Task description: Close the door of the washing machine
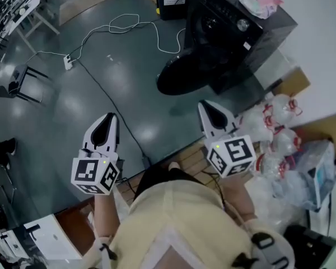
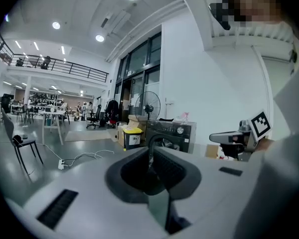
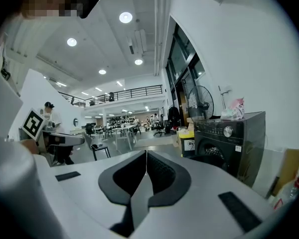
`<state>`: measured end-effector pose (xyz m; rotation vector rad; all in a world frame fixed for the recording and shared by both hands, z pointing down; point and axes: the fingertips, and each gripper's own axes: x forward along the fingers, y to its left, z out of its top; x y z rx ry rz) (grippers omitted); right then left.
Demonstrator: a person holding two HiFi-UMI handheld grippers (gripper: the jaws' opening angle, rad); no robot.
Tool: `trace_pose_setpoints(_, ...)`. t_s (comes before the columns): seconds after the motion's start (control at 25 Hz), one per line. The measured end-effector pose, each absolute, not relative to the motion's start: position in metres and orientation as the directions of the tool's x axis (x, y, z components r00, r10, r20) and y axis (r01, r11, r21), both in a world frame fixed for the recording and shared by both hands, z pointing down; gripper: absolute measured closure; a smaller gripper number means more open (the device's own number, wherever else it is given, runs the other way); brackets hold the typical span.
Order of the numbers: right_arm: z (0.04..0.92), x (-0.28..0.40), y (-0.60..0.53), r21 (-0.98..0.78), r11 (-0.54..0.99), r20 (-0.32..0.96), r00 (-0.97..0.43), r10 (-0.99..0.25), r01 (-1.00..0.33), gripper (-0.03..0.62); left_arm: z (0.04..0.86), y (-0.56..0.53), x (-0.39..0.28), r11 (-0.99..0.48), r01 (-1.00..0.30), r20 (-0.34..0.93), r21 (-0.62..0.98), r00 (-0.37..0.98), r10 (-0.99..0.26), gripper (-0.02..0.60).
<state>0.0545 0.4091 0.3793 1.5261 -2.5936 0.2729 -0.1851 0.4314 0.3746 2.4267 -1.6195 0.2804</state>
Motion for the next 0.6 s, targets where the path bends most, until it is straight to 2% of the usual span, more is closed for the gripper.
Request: trace_pose_setpoints(0.6,0.398,0.053,0.396,-0.019,0.545,0.272,-0.529,-0.804,-0.838,0.578,0.385,0.414,-0.164,-0.400,-0.905,0.293,0.145,0.425,-0.856,0.549)
